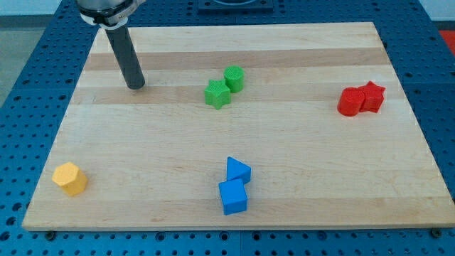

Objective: Move yellow heart slightly left

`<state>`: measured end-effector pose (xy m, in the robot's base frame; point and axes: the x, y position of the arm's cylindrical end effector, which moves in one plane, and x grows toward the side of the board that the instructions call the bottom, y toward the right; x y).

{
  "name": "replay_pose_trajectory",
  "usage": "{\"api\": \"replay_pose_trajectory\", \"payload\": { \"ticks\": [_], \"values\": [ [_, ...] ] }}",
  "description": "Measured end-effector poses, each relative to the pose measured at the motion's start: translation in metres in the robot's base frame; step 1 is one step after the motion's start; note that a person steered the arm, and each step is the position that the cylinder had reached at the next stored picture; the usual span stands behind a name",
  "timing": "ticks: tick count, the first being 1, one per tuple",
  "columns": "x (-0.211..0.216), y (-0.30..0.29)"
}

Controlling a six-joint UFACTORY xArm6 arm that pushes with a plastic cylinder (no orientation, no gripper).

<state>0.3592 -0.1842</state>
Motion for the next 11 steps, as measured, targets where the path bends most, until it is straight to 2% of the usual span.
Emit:
{"api": "replay_pose_trajectory", "payload": {
  "ticks": [1,2,3,4,6,8,9,11],
  "values": [
    [-0.039,0.024],
    [-0.100,0.031],
    [-0.149,0.020],
    [-0.168,-0.005],
    [-0.168,-0.017],
    [-0.168,-0.108],
    [-0.168,-0.117],
    [-0.143,-0.045]
  ]
}}
